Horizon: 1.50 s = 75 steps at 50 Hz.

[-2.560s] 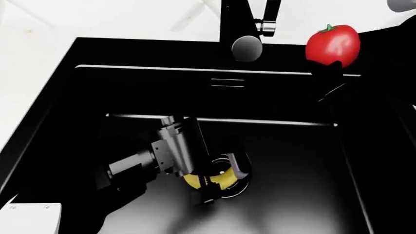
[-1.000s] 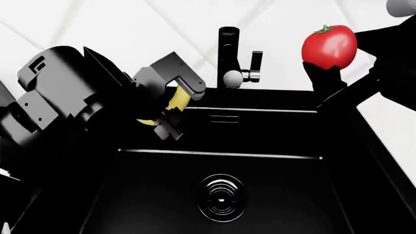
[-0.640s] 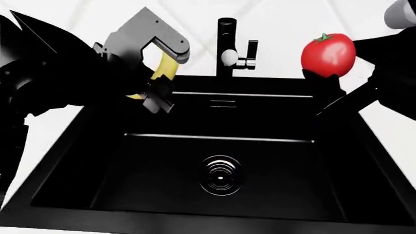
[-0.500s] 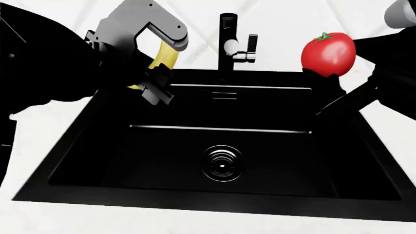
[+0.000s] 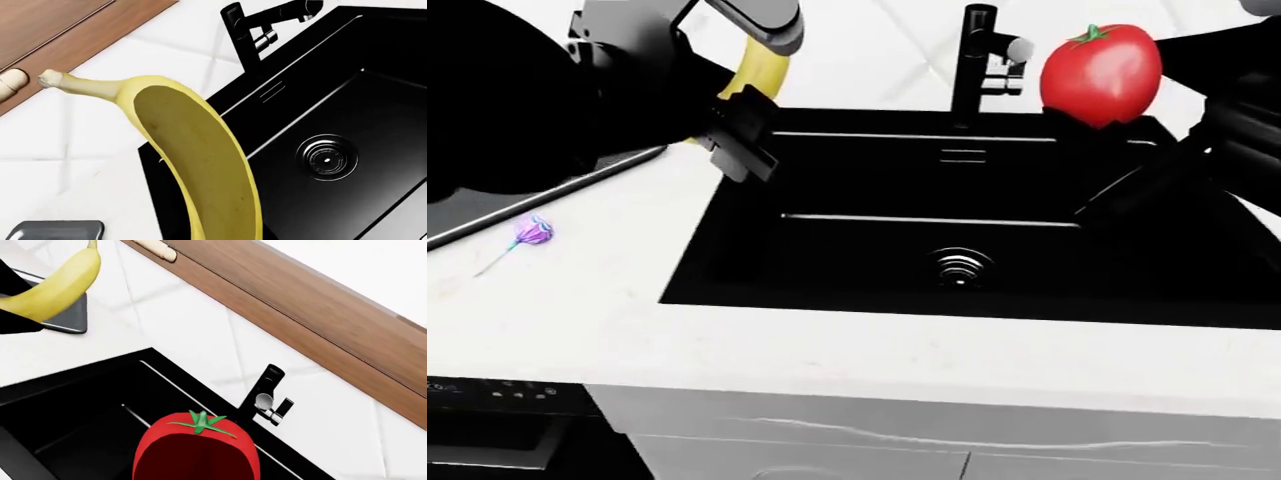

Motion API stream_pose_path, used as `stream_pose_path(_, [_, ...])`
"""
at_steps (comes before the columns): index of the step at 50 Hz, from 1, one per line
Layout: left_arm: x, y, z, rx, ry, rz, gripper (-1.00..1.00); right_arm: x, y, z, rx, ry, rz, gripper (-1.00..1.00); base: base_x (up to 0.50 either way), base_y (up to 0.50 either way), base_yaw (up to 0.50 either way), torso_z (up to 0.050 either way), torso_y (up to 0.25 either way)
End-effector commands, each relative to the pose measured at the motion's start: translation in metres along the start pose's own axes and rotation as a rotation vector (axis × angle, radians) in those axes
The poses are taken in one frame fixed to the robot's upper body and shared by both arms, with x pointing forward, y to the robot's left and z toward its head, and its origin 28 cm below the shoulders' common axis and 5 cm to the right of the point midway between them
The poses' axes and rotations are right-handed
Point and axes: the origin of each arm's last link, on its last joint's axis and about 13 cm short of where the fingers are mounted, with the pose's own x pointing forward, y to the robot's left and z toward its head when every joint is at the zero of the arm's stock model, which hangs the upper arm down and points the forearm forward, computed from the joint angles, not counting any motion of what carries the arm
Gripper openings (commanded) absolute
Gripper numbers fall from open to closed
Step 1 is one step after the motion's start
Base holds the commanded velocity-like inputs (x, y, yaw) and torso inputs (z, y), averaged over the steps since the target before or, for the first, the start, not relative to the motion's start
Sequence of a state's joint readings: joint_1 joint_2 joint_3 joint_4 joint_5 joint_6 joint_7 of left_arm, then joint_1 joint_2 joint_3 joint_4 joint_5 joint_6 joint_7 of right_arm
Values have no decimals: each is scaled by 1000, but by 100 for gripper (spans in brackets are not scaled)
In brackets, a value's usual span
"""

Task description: Pick up the fruits and vegetables and place them in the sink. Turn on the sink faucet to wash them. Then turn the sink off and put them in the tray.

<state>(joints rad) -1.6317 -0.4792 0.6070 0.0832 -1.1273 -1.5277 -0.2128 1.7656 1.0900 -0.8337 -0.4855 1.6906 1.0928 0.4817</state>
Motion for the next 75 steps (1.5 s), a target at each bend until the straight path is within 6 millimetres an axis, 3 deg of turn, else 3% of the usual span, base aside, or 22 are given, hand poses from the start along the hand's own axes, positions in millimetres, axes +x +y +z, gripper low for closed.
stream_pose_path(1, [-5,0,5,-8,-38,4,-100,-2,-3,5,-26,-31,-25,-100,-118,494,0,0,0])
stream_pose_path(51, [-4,1,-4,-7,-21,9,-100,18,3,7,-18,-75,28,-100,-32,499,0,0,0])
stream_pose_path(75, [-2,0,-3,3,-19,4,-100,24,5,6,-33,-77,45,-100,110,507,0,0,1])
